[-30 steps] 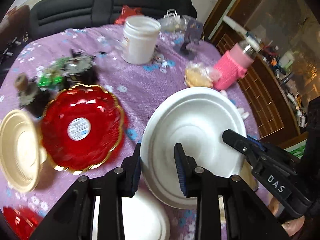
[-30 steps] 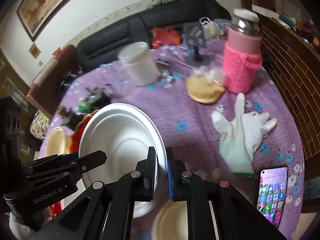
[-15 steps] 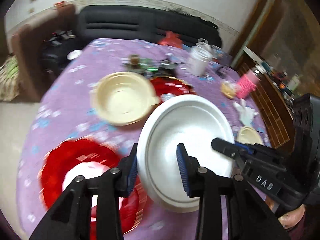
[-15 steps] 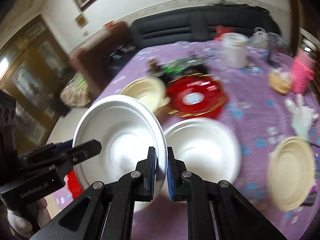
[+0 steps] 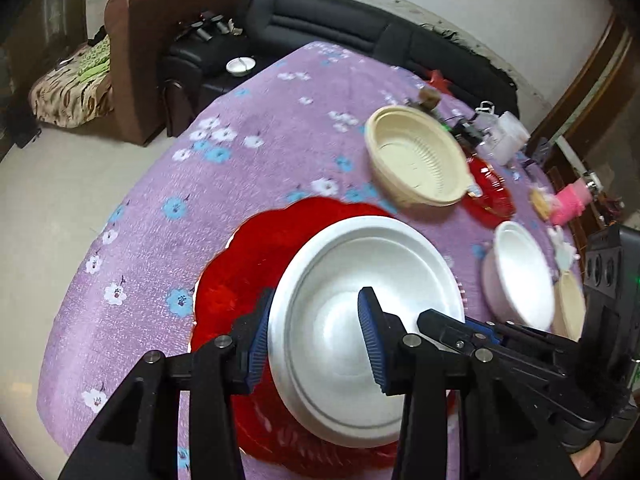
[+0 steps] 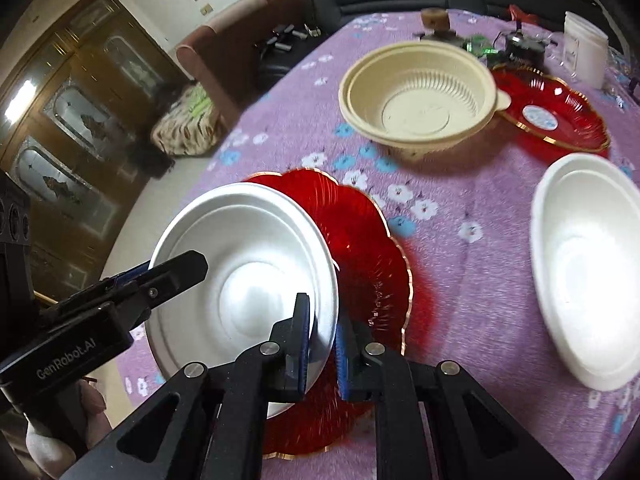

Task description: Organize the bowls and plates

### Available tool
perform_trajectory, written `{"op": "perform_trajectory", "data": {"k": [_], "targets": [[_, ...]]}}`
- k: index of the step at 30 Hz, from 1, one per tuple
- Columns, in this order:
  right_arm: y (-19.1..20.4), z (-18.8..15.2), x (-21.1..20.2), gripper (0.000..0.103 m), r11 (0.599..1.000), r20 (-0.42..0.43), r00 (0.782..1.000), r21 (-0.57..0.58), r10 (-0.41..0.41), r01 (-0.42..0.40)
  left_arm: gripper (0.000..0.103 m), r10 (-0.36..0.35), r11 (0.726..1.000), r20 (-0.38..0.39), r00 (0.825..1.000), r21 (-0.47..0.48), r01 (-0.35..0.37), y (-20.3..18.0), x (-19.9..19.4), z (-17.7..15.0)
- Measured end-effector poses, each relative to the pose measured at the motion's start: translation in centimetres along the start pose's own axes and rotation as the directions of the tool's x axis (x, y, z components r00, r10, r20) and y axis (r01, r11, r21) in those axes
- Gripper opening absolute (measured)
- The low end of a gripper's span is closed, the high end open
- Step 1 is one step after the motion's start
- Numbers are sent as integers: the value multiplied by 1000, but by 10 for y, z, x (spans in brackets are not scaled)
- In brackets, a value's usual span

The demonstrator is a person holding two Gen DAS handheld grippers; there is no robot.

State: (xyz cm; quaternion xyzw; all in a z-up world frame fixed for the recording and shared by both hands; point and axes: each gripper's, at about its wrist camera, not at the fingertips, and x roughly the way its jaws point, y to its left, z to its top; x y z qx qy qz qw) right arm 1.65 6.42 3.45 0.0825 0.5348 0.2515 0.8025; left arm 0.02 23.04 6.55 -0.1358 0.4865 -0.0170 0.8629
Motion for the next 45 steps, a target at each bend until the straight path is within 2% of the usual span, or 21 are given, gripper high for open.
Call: {"op": "perform_trajectory", "data": {"k": [5, 8, 10, 13, 17, 19, 20, 21, 23, 26, 28, 31, 32, 36, 37, 38, 39, 41, 42, 43, 45], "targets": [[0, -6, 20, 15, 1000, -15, 1000, 7, -7, 7, 41, 20, 1000, -12, 1000, -19, -20, 12, 18, -2], [13, -9, 19, 16, 999, 18, 999, -31, -33, 34, 49, 20, 999, -21, 1000, -34, -21, 19, 22, -5], [17, -8, 20, 22, 999, 41, 999, -39, -30, 32, 54, 16, 999, -24, 1000, -37, -17, 20, 21, -7], [21, -11, 12, 30, 998, 105, 993, -36, -57, 61, 59, 20, 1000, 10, 1000, -23, -20, 16, 9, -10], [37, -20, -15, 37, 984, 246, 962, -99, -118, 146, 67, 54, 998, 101, 993, -14, -53, 11, -21, -15], [46, -30, -34, 42, 960, 339, 926, -158, -166, 230, 68, 62, 998, 144, 988, -24, -59, 11, -39, -19], [50, -40, -47, 49, 935, 413, 889, -192, -199, 299, 69, 59, 998, 163, 985, -28, -55, 10, -47, -22], [51, -47, -55, 60, 917, 453, 864, -206, -222, 343, 73, 54, 998, 188, 981, -34, -48, 9, -59, -25], [42, -67, -72, 66, 881, 517, 811, -204, -273, 427, 80, 48, 998, 226, 973, -50, -37, 7, -77, -32], [6, -78, -87, 66, 889, 483, 819, -161, -308, 429, 85, 24, 999, 263, 964, -34, -15, -3, -98, -42], [-25, -84, -99, 66, 874, 446, 812, -119, -377, 472, 86, 14, 1000, 282, 959, -8, -12, -12, -108, -49], [-74, -83, -117, 66, 798, 415, 740, -51, -530, 600, 86, 6, 1000, 312, 950, 19, -13, -23, -115, -57], [-92, -79, -128, 66, 773, 414, 705, -7, -576, 635, 86, 5, 999, 323, 947, 30, -15, -27, -116, -60], [-132, -72, -160, 66, 724, 429, 615, 152, -661, 672, 86, -22, 998, 340, 940, 55, 3, -41, -114, -68], [-140, -73, -169, 66, 727, 423, 614, 189, -667, 660, 86, -25, 998, 335, 942, 61, 5, -44, -113, -69], [-147, -76, -177, 67, 749, 417, 632, 226, -652, 623, 86, -28, 997, 327, 945, 71, 5, -47, -112, -69], [-157, -79, -187, 73, 786, 407, 674, 265, -616, 559, 86, -30, 996, 319, 947, 87, 3, -51, -112, -69], [-177, -83, -198, 77, 833, 386, 743, 336, -547, 439, 86, -19, 994, 316, 949, 109, -17, -56, -112, -70], [-187, -86, -203, 77, 844, 385, 760, 355, -524, 402, 87, -13, 993, 316, 949, 119, -26, -58, -113, -70], [-194, -88, -209, 77, 845, 384, 764, 366, -519, 390, 86, -12, 992, 313, 950, 125, -29, -58, -113, -70], [-202, -93, -219, 77, 825, 384, 742, 391, -549, 408, 86, -14, 992, 301, 953, 127, -25, -59, -111, -70]]}}
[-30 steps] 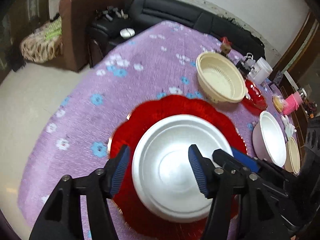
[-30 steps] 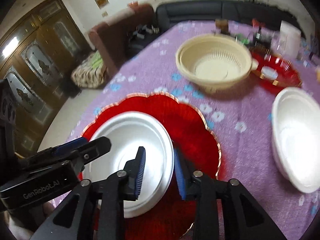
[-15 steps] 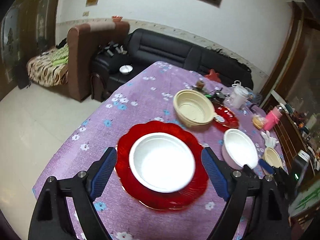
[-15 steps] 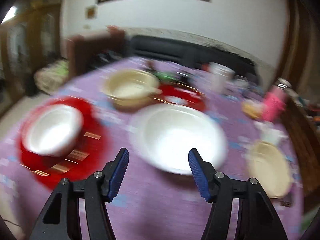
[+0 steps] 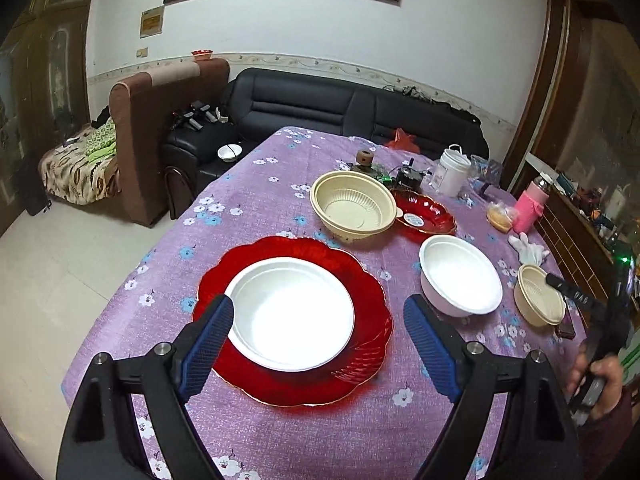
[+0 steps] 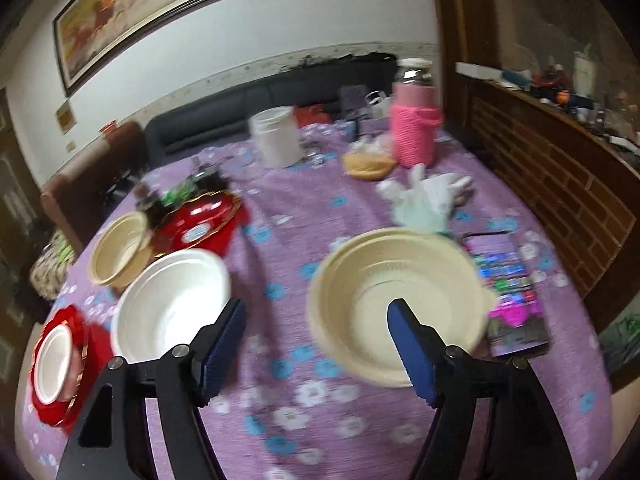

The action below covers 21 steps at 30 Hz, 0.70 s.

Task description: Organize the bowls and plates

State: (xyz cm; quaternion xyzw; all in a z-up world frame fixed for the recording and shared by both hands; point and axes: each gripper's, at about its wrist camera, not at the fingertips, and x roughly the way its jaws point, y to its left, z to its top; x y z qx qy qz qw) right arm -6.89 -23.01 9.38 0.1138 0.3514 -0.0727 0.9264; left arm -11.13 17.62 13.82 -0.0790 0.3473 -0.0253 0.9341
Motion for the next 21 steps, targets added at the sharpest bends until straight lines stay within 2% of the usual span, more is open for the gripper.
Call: {"op": "perform_trajectory", "data": {"k": [2, 7, 14, 21], "targets": [[-14, 5, -4, 77, 999, 16, 1000, 31, -11, 10, 86, -3, 1000, -13, 1000, -8, 3, 1, 4, -1], [-46, 17, -9, 77, 992, -13, 1000, 122, 6, -5, 86, -22, 999, -69, 997, -45, 19, 1, 24, -3], [-79, 19, -20, 77, 987, 8, 998, 147, -62, 60, 86, -53, 998, -106, 993, 10, 55, -17, 37, -10], [-97, 12, -7, 75, 983, -55, 996, 169, -69, 78, 86, -71, 997, -144, 987, 20, 75, -29, 53, -11]]}}
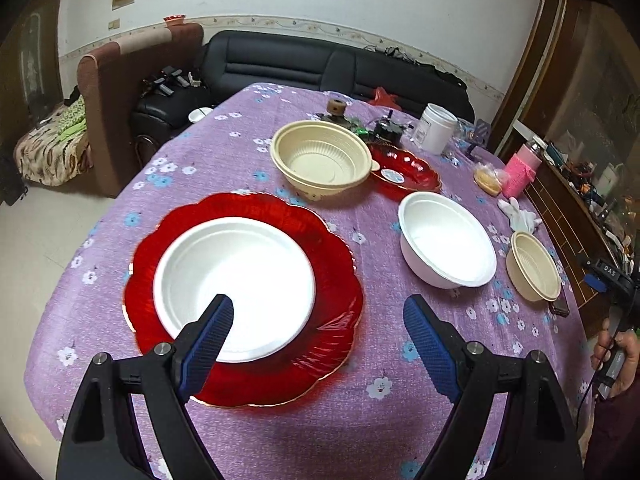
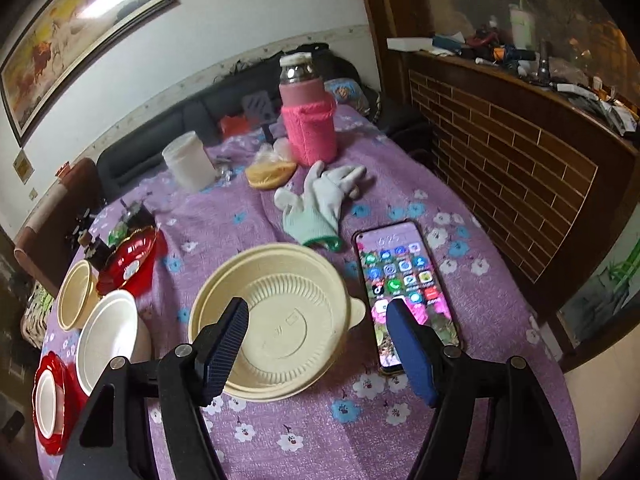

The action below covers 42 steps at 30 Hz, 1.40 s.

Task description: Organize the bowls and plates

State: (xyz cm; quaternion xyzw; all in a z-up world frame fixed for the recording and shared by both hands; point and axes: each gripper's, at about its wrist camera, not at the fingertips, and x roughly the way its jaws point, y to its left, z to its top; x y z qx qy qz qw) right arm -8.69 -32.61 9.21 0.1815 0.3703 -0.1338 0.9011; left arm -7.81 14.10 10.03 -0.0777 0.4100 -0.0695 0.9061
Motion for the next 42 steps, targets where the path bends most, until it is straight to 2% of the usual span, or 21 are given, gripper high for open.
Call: {"op": "perform_trajectory", "data": {"k": [7, 15, 21, 26, 31, 34, 36, 39, 42], "targets": [[28, -1, 17, 75, 998, -33, 999, -57, 37, -39, 86, -28, 999, -19, 999, 39, 28, -17, 9, 10], [98, 15, 50, 75, 978, -108, 986, -154, 126, -142, 86, -62, 997, -30, 998, 33, 63, -32, 25, 28], [144, 36, 95, 75, 965, -221, 954, -123, 203, -233, 86, -70, 996, -68, 995, 42, 73, -36, 40, 24], [180, 51, 139, 74, 961, -305, 927, -100, 219, -260, 86, -58, 998, -74, 996, 36, 60, -29, 46, 24], [211, 53, 186, 60, 966, -396, 898, -89, 191, -245, 86, -38, 999, -66, 997, 23, 40, -16, 45, 27], [223, 55, 206, 46, 967, -423, 889, -95, 175, -236, 86, -30, 999, -67, 997, 16, 31, -10, 45, 29], [229, 56, 217, 29, 966, -450, 873, -78, 188, -248, 86, -26, 1000, -69, 997, 11, 26, -7, 46, 31], [228, 58, 224, 11, 957, -472, 847, -20, 245, -289, 86, -26, 1000, -74, 997, 9, 27, -7, 49, 32], [220, 58, 220, 9, 958, -460, 851, -3, 252, -285, 86, -29, 999, -75, 997, 20, 31, -12, 51, 34]]}}
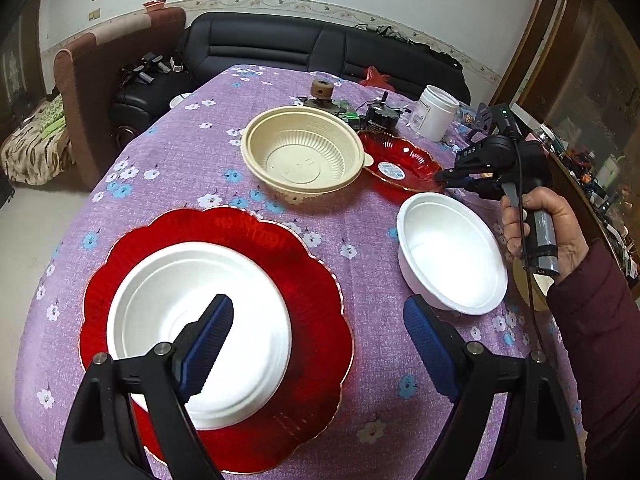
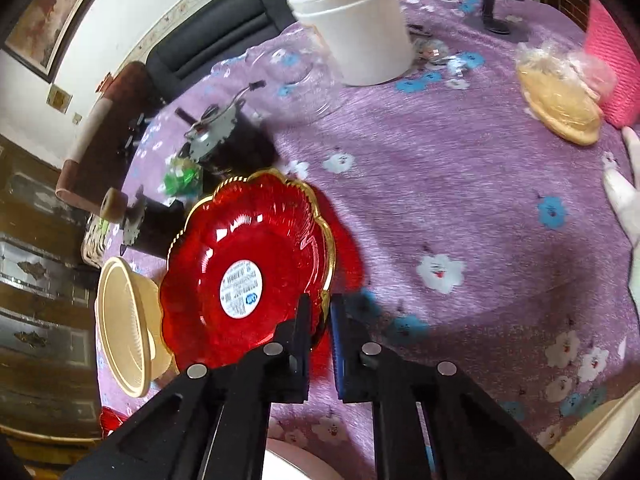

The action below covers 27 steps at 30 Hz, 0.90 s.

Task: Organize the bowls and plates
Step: 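Close the right tool on the rim of the small red plate, then carry the small red plate over and lower it onto the red plate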

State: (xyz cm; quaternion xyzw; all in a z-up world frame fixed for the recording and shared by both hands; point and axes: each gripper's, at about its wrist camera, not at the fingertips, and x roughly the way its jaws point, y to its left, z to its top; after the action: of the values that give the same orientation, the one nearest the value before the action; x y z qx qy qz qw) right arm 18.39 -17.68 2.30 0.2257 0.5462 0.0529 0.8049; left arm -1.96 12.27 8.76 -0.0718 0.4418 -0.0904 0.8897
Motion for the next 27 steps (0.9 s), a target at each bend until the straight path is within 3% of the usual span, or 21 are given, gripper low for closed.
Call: {"op": "perform_trajectory", "data": {"k": [7, 13, 16, 20, 27], "targets": [[-45, -8, -35, 7, 995, 46, 994, 16, -98, 97, 86, -57, 997, -6, 998, 55, 57, -24, 4, 20], [-88, -11, -57, 8, 983, 73, 980, 34, -184, 182, 86, -116, 988, -49, 992, 96, 121, -59, 31, 66], [-99, -13, -59, 8, 985, 71, 983, 49, -166, 163, 86, -162, 979, -96, 982, 112, 172, -82, 59, 96], [-95, -14, -52, 11, 982, 84, 979, 22, -188, 186, 86, -165, 973, -182, 969, 133, 190, -112, 109, 128], [-95, -13, -49, 12, 982, 88, 978, -18, -188, 190, 83, -87, 980, -328, 941, 142, 140, -141, 200, 156]]}}
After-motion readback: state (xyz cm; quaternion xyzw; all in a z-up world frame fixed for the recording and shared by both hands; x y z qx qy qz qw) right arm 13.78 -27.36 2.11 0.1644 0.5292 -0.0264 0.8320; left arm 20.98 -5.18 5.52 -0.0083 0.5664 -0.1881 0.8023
